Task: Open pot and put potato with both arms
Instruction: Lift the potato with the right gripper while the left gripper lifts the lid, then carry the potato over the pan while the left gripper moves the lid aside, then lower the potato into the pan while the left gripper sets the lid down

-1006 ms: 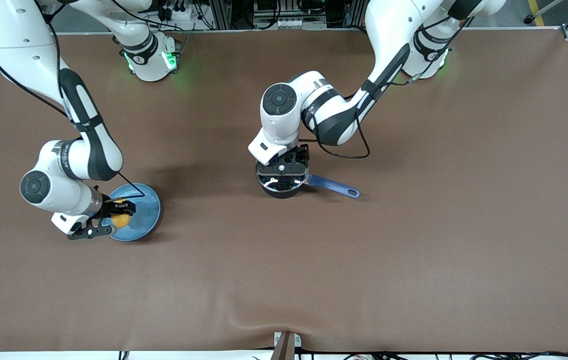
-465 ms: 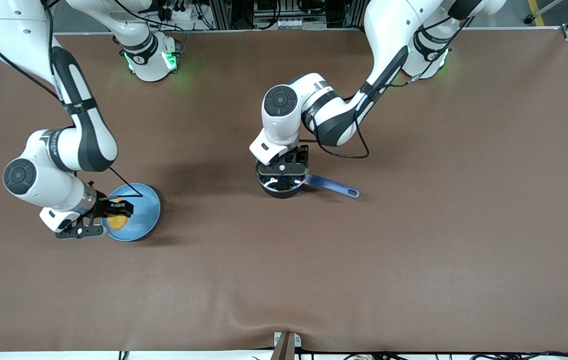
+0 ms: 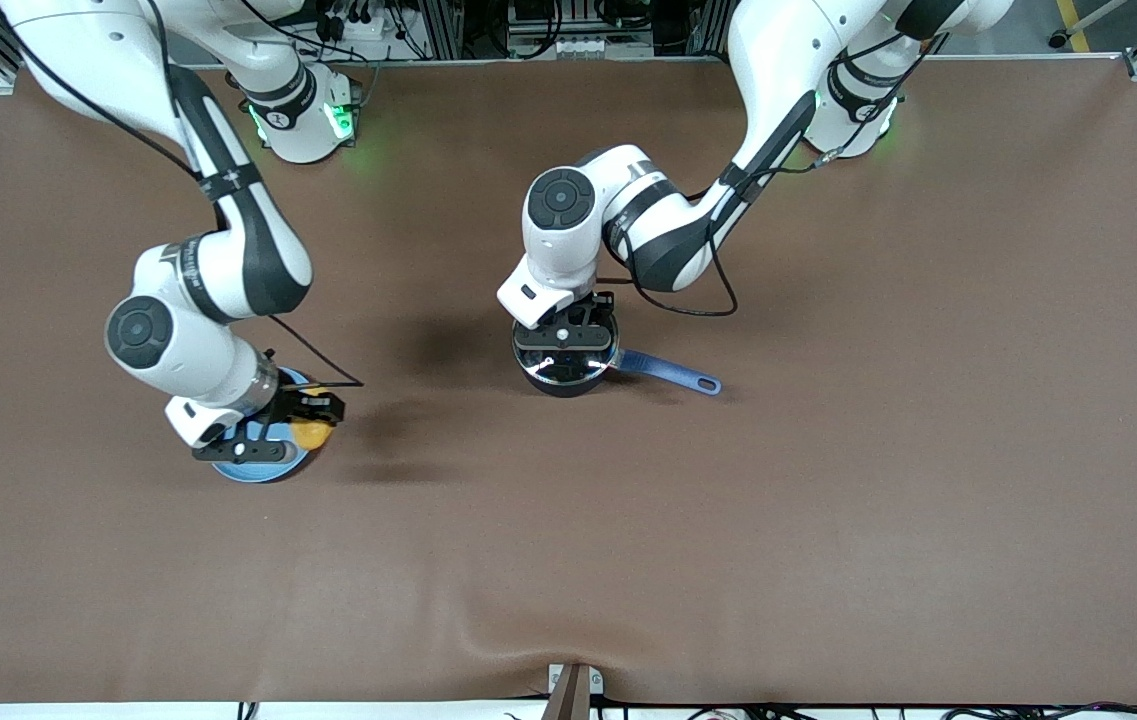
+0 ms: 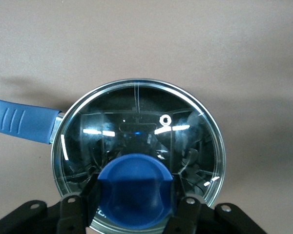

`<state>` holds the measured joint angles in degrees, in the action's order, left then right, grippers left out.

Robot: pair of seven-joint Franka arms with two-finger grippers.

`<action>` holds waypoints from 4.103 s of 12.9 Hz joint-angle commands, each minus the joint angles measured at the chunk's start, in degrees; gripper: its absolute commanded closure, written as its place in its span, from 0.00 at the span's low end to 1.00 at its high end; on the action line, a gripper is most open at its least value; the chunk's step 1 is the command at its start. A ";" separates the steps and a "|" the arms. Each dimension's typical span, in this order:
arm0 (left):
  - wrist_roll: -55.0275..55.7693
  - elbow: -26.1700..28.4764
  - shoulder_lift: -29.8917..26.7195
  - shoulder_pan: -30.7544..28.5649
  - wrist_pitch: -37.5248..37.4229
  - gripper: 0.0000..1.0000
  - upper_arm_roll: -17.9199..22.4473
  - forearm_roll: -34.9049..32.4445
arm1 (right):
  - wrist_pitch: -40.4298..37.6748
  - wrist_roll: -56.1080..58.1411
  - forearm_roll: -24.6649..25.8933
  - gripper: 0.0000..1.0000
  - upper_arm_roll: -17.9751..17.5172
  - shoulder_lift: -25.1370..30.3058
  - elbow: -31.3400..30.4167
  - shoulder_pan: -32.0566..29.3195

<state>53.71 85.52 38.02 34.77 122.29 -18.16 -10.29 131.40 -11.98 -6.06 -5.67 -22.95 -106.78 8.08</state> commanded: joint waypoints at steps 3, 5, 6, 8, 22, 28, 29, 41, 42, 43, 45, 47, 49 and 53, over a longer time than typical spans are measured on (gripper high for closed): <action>1.04 0.09 -7.77 -1.62 -3.80 1.00 0.14 -0.78 | -0.26 -1.90 -4.65 1.00 -0.57 1.85 0.17 3.60; 0.69 0.18 -12.51 -4.43 -8.71 1.00 -0.04 -0.78 | 0.35 -3.74 -8.17 1.00 -0.57 1.94 0.17 6.05; 0.26 0.44 -14.54 -6.10 -11.17 1.00 -0.04 -0.78 | 1.31 -5.05 -9.49 1.00 -0.57 1.94 0.26 7.81; -0.27 2.36 -18.32 -11.09 -13.48 1.00 -0.30 -0.78 | 3.76 -10.22 -10.29 1.00 -0.48 1.86 0.26 12.54; -32.51 29.17 -21.16 -47.67 9.27 1.00 -0.65 0.80 | 8.96 -22.72 10.70 1.00 0.05 -9.46 6.57 33.05; -34.46 31.64 -15.27 -49.71 13.32 1.00 -0.65 0.72 | 8.44 -26.07 12.56 1.00 0.13 -16.16 13.09 34.11; -34.81 31.55 -14.48 -49.79 13.58 1.00 -0.56 0.19 | 8.44 -26.07 13.17 1.00 0.22 -16.86 13.26 34.11; -36.84 23.57 -21.47 -50.67 11.14 0.00 -0.65 0.01 | 8.44 -28.01 13.70 0.67 0.40 -18.97 14.31 34.02; -37.10 21.73 -23.50 -50.76 7.73 0.00 -0.74 0.01 | 8.35 -28.01 13.62 0.55 0.49 -18.71 14.58 33.84; -37.10 18.84 -24.74 -50.24 3.43 0.00 -1.00 0.45 | 8.26 -27.92 13.79 0.06 0.49 -18.19 14.58 33.75; -37.10 10.94 -25.36 -50.49 -5.70 0.00 -3.19 0.63 | 7.48 -27.31 13.97 0.00 0.49 -17.05 14.76 33.58; -39.02 5.03 -25.80 -50.50 -13.72 0.00 -4.16 1.24 | 3.19 -27.04 13.97 0.00 0.57 -14.59 15.28 32.97; -38.86 2.12 -26.24 -50.59 -15.76 0.00 -5.22 3.16 | -1.91 -25.56 13.97 0.00 0.49 -11.17 15.46 32.00; -39.21 -2.28 -32.12 -50.85 -28.05 0.00 -4.78 6.42 | -16.49 -24.75 13.79 0.00 0.49 -0.98 15.46 25.52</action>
<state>15.93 84.77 8.89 -15.43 99.30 -22.92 -5.84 120.00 -36.73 6.59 -4.25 -29.90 -89.41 37.66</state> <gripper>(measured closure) 0.000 0.000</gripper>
